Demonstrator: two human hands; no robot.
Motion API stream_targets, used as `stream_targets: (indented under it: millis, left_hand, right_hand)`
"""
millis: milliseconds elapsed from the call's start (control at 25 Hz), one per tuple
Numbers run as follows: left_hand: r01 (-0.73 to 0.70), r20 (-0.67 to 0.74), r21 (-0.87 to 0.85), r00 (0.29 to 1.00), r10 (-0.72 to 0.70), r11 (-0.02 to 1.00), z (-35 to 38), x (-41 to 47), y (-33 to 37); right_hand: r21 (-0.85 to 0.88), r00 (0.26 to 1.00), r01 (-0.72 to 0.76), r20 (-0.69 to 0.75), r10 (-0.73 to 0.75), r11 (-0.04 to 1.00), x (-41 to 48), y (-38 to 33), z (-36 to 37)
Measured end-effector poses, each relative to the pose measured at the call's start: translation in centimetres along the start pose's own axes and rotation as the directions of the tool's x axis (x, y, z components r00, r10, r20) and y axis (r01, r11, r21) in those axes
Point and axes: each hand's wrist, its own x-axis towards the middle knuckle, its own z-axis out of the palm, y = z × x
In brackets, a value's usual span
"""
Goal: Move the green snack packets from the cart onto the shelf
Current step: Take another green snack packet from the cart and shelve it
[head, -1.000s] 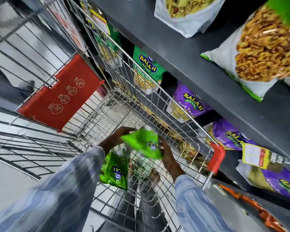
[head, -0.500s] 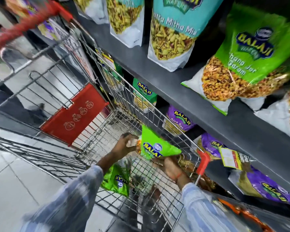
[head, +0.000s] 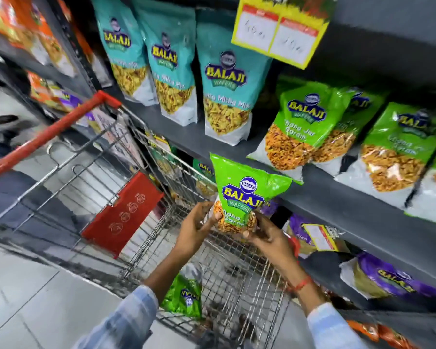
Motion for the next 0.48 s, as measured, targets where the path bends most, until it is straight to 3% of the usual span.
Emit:
stream_targets:
  millis: [240, 480]
  left_hand:
    - [-0.273, 0.213, 0.164, 0.948, 0.237, 0.948, 5.8, 2.9, 7.5]
    - [-0.289, 0.310, 0.094, 0.918, 0.248, 0.953, 15.6, 6.8, 10.7]
  right_hand:
    - [-0.042, 0.914, 0.144, -0.376, -0.149, 0.989, -2.3, -2.9, -6.0]
    - [-0.137, 0.722, 0.108, -0.670, -0.172, 0.985, -0.7, -4.0, -14.2]
